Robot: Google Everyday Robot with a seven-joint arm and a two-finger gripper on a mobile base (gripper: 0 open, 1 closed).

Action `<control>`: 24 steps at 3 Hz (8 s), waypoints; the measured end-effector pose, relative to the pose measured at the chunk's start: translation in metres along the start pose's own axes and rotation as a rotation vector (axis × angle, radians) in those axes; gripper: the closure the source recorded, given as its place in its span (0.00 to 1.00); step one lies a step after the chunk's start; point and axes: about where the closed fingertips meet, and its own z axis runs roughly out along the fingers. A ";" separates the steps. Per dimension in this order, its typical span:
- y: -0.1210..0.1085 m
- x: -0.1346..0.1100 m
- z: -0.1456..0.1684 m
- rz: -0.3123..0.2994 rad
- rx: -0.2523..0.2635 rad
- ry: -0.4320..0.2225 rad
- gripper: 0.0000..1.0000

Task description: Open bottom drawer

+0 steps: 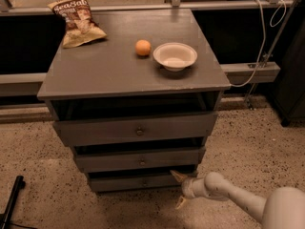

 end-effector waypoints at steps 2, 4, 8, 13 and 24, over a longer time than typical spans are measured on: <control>-0.029 0.008 0.022 0.012 0.024 -0.003 0.00; -0.039 0.031 0.042 0.089 0.007 0.015 0.28; 0.005 0.041 0.013 0.136 -0.024 -0.136 0.78; 0.002 0.026 0.017 0.075 -0.039 -0.117 0.00; 0.026 0.001 0.014 -0.001 -0.216 -0.083 0.00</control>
Offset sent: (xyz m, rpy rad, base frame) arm 0.0595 0.0124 -0.0066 0.0154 -0.0252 -0.0482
